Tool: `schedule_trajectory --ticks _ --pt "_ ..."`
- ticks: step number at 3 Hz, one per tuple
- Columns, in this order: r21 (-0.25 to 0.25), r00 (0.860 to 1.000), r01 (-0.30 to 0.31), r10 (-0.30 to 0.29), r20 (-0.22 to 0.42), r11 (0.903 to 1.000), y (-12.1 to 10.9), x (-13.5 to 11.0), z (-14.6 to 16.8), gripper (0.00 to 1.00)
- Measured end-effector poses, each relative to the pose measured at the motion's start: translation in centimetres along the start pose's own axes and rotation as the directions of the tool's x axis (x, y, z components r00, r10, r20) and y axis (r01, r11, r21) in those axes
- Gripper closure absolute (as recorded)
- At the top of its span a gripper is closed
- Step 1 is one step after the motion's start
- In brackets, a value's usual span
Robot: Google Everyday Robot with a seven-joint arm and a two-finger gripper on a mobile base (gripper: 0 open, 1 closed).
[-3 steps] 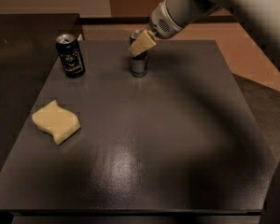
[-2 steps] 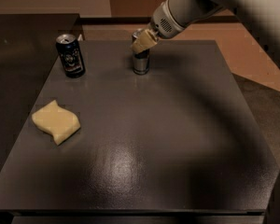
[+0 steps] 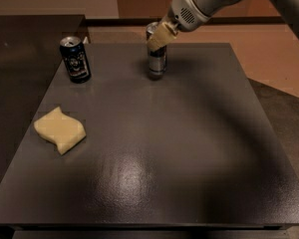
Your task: Knock redbull can over
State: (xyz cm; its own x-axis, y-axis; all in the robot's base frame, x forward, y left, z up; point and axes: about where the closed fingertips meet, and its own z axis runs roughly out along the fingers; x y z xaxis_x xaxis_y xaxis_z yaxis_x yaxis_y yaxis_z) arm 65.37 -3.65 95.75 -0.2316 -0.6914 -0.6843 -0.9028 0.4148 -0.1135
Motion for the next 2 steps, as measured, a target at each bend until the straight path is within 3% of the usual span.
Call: schedule_trajectory --ticks 1,2 --pt "-0.026 0.986 0.059 -0.063 -0.152 0.9979 1.0 1.6 -2.3 1.00" --pt "-0.094 0.935 0.137 -0.160 -0.315 0.9861 3.0 4.1 -3.9 1.00"
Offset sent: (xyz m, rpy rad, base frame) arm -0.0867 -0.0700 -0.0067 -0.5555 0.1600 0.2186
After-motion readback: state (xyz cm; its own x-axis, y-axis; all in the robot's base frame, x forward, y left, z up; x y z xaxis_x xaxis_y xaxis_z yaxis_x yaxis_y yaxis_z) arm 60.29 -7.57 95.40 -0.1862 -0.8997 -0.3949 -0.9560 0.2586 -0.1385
